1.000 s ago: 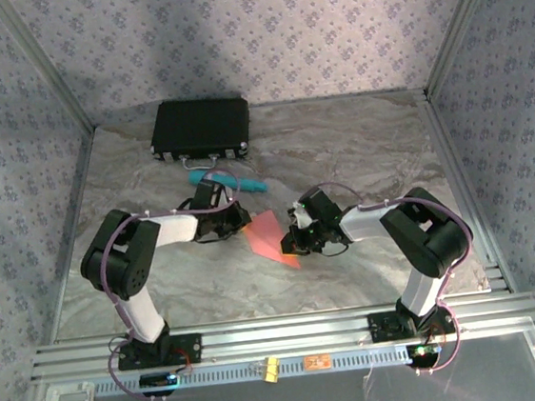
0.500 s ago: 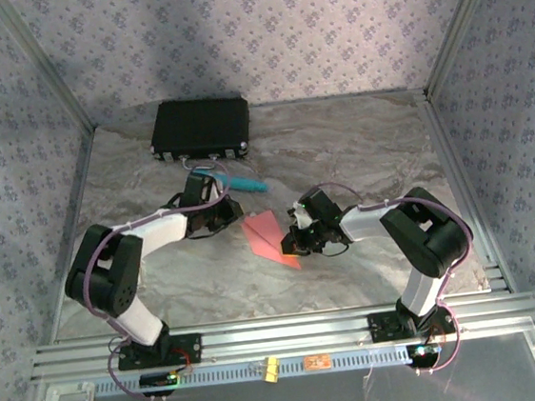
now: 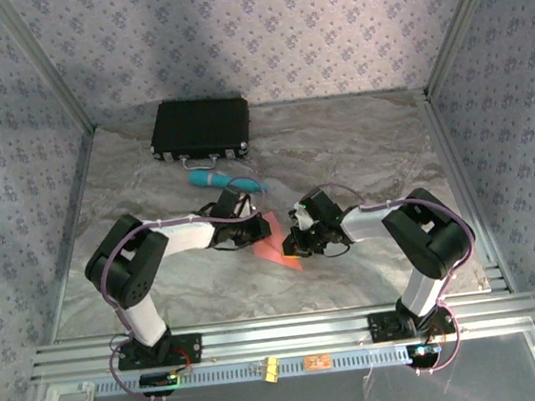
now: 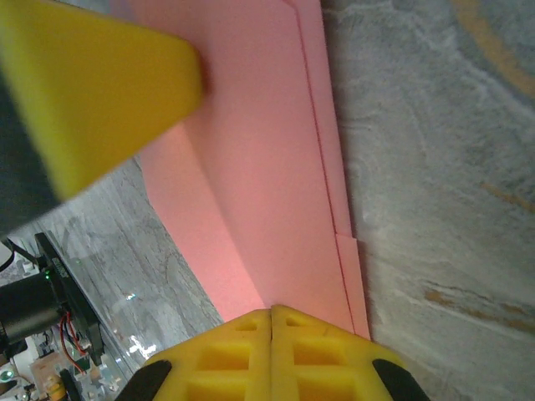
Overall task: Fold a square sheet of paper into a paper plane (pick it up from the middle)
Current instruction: Fourth fold the wing at the center of the table.
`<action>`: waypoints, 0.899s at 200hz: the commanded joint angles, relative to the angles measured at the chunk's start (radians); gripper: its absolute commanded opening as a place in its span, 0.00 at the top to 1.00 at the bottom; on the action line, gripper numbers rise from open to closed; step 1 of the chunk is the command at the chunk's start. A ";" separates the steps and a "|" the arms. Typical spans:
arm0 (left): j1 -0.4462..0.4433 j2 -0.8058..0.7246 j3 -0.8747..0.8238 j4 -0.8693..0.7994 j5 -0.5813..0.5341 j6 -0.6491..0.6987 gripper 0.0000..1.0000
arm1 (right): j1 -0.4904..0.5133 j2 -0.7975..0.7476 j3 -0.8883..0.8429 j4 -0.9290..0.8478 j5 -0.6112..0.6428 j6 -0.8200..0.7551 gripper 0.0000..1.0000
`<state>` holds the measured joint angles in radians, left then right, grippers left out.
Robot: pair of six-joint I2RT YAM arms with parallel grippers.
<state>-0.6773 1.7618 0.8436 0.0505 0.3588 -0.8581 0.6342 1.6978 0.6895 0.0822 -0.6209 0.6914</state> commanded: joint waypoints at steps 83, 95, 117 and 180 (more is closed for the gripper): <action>0.038 0.055 -0.030 -0.026 -0.027 -0.006 0.91 | -0.005 -0.117 -0.144 -0.116 0.011 -0.010 0.97; 0.040 0.052 -0.030 -0.026 -0.028 -0.006 0.91 | -0.006 -0.153 -0.174 -0.123 0.018 -0.007 0.96; 0.040 0.048 -0.028 -0.028 -0.026 -0.007 0.91 | -0.004 -0.223 -0.207 -0.137 0.016 0.002 0.96; 0.046 0.035 -0.040 0.005 0.001 -0.039 0.91 | -0.021 -0.370 -0.168 -0.190 0.073 0.123 0.90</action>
<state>-0.6456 1.7863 0.8413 0.0826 0.3965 -0.8692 0.6193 1.3720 0.4870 -0.0521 -0.5888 0.7429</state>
